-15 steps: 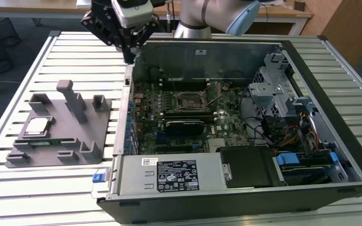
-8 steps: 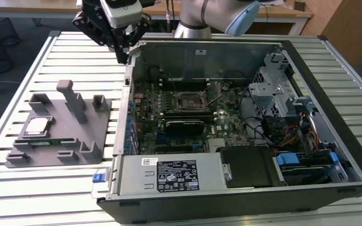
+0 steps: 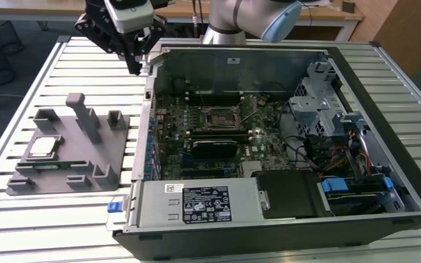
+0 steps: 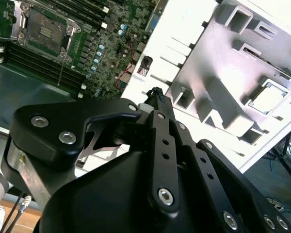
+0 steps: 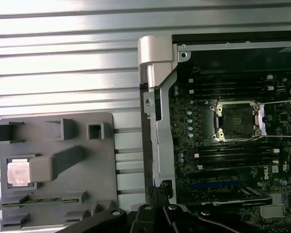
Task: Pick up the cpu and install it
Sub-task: 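Reach for the cpu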
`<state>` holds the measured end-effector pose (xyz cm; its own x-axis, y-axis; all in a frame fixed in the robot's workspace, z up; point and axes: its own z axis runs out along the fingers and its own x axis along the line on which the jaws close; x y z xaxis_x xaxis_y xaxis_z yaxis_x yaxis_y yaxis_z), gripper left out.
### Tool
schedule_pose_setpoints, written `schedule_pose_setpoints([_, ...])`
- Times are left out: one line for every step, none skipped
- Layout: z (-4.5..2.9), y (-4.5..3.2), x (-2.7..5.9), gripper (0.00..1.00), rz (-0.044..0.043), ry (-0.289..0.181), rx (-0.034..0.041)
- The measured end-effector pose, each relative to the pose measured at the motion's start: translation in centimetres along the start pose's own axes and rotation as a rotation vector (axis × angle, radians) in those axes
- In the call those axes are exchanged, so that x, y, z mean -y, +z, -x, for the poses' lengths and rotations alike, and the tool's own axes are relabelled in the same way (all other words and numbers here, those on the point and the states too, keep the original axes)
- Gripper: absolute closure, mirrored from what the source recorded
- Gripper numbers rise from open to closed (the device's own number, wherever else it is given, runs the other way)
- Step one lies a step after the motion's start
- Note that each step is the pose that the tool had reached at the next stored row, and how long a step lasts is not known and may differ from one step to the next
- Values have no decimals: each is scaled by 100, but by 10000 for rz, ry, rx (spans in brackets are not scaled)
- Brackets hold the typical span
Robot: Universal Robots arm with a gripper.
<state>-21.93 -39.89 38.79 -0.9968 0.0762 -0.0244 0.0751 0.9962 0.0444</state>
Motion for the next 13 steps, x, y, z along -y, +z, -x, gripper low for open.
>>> schedule_pose_setpoints([-15, 1, 2, 89, -1, 0, -1])
schedule_pose_setpoints([-30, 2, 4, 89, -1, 1, -1])
schedule_pose_setpoints([-45, 3, 8, 89, 0, 0, 0])
schedule_pose_setpoints([-60, 4, 14, 89, 0, 0, -1])
schedule_pose_setpoints([-75, 5, 21, 89, -1, 0, -1])
schedule_pose_setpoints([-90, 8, 31, 89, 0, 1, 0])
schedule_pose_setpoints([-102, 10, 41, 89, 0, 0, 0])
schedule_pose_setpoints([-114, 13, 53, 89, 0, -1, -1])
schedule_pose_setpoints([-124, 16, 66, 89, 0, -2, -1])
schedule_pose_setpoints([-131, 18, 77, 89, 0, 0, -1])
schedule_pose_setpoints([-137, 20, 89, 89, 0, -1, -1])
schedule_pose_setpoints([-141, 22, 102, 89, 0, 0, -1])
schedule_pose_setpoints([-144, 24, 115, 89, -1, 0, -1])
